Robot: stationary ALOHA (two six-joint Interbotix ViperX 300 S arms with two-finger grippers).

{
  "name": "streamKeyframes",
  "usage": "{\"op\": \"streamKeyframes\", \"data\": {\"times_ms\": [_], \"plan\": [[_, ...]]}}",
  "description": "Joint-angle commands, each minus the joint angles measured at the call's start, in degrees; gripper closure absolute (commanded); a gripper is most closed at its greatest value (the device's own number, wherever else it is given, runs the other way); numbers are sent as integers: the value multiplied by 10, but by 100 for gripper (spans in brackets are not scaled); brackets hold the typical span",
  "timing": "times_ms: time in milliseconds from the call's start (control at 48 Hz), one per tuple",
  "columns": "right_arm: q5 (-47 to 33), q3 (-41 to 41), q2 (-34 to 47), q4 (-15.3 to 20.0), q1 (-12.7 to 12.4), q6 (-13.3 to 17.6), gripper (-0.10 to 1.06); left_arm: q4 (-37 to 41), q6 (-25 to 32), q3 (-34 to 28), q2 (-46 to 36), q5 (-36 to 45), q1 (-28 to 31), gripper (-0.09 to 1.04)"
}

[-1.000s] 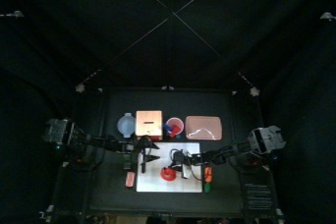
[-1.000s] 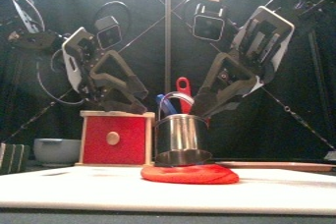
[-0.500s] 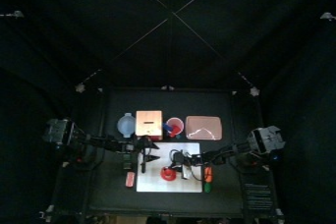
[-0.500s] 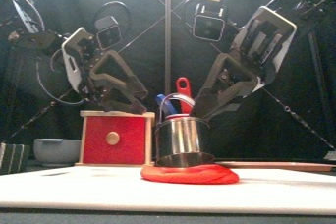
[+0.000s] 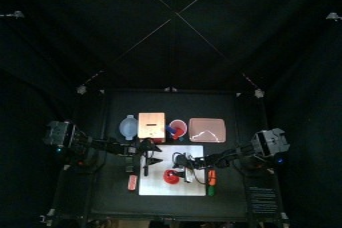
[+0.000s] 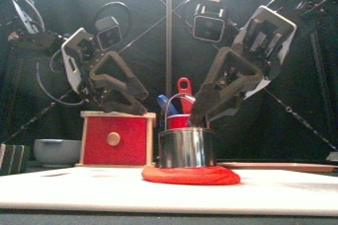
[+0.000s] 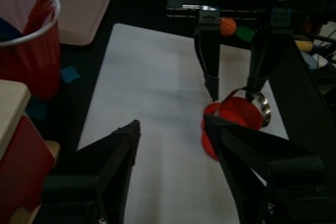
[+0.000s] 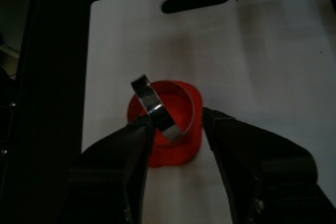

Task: Get the cutter from the drawer then cut the dough then place the extra dough in the bowl
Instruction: Cut the dough

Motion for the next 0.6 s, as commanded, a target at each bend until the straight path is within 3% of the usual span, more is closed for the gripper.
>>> {"op": "streamKeyframes", "data": {"times_ms": [21, 604], "plan": [[-5, -12, -12, -3, 2, 1, 14, 0, 1, -4, -6, -3, -1, 5], [7, -16, -21, -42, 17, -2, 13, 0, 1, -2, -8, -3, -1, 5]]}}
